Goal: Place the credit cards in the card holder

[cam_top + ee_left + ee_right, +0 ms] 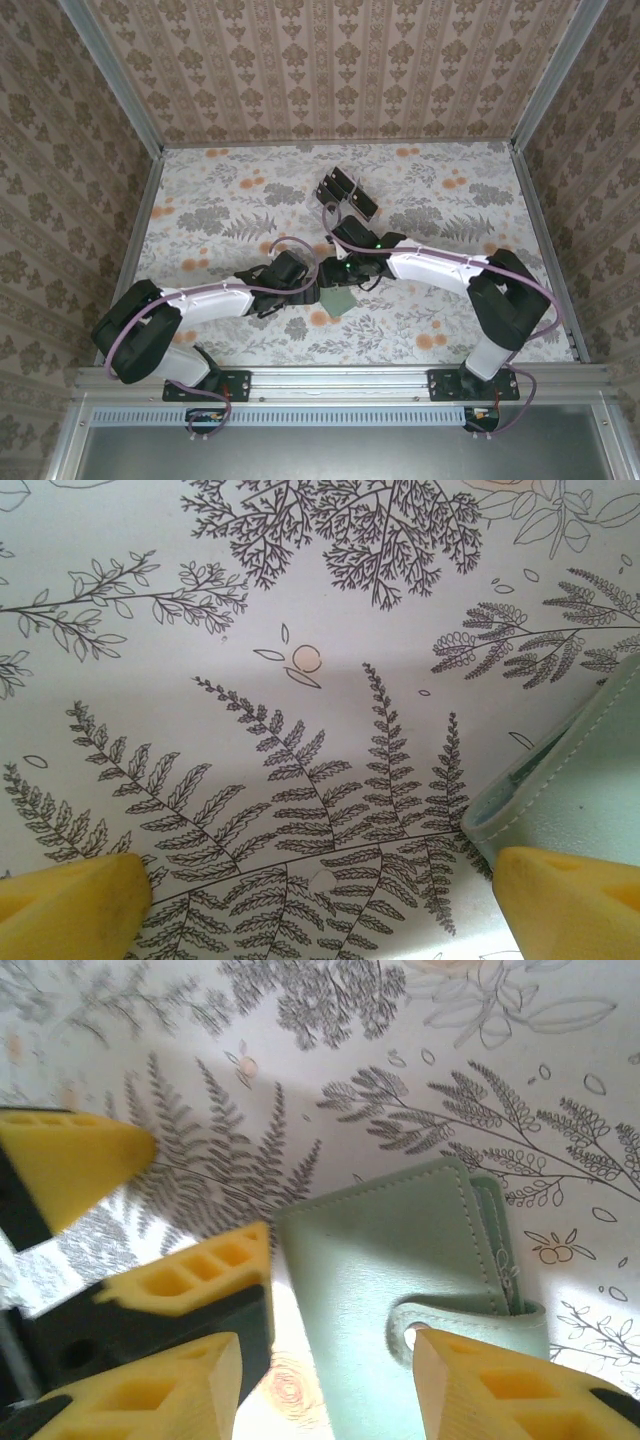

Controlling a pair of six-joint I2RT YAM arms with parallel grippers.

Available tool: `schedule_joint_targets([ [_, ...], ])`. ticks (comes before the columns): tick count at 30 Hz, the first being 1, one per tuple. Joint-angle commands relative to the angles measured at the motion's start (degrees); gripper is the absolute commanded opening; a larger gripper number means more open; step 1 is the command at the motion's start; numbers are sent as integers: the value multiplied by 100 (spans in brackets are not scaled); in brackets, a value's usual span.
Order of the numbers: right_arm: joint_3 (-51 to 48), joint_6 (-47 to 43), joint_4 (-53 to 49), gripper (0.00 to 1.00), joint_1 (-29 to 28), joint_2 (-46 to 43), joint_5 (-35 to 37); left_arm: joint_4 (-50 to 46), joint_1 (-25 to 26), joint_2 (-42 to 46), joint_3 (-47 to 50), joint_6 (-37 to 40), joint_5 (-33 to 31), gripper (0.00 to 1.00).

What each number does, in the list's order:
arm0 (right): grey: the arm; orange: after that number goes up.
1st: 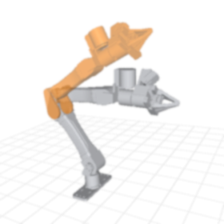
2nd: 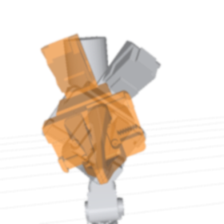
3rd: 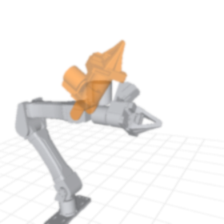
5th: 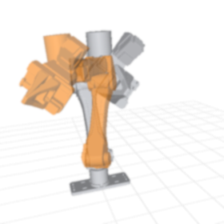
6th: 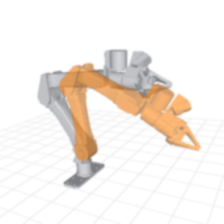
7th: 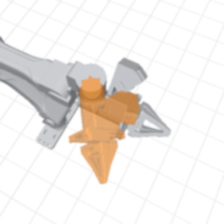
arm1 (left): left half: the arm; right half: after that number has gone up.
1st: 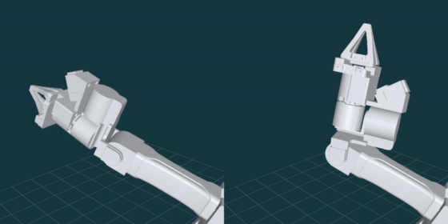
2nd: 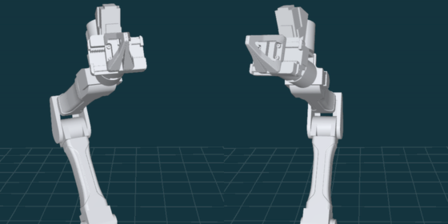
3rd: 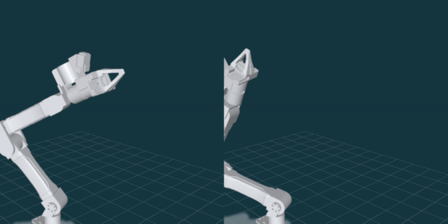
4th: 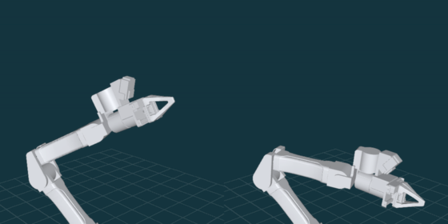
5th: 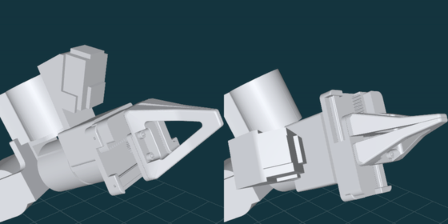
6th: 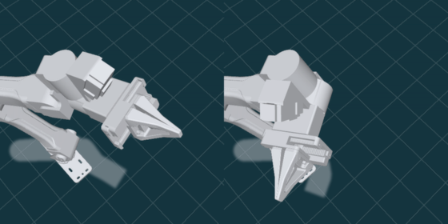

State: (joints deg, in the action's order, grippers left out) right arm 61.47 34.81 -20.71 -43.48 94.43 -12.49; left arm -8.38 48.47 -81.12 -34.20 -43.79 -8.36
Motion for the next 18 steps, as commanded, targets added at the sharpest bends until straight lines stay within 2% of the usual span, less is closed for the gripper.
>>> schedule_joint_targets([
  [1,75,-9,-282,63,175,-488,400,-331,-77,48,-60,158,-194,100],
  [2,30,-10,-305,68,253,-652,482,-442,-130,206,-138,251,-258,100],
  [5,-77,-48,-442,99,532,-1167,749,-931,-395,671,-510,606,-544,100],
  [8,-109,-150,-637,100,881,-1760,1149,-1345,-842,1127,-940,1042,-816,100],
  [12,-122,-376,-966,100,1535,-2399,2194,-1246,-1763,1762,-1144,1599,-1380,100],
  [14,-288,-448,-822,100,1937,-2692,2583,-664,-2274,2091,-954,2032,-1693,100],
  [18,-1012,-954,223,100,2639,-3080,3230,1389,-3169,2621,101,3042,-2099,100],
])
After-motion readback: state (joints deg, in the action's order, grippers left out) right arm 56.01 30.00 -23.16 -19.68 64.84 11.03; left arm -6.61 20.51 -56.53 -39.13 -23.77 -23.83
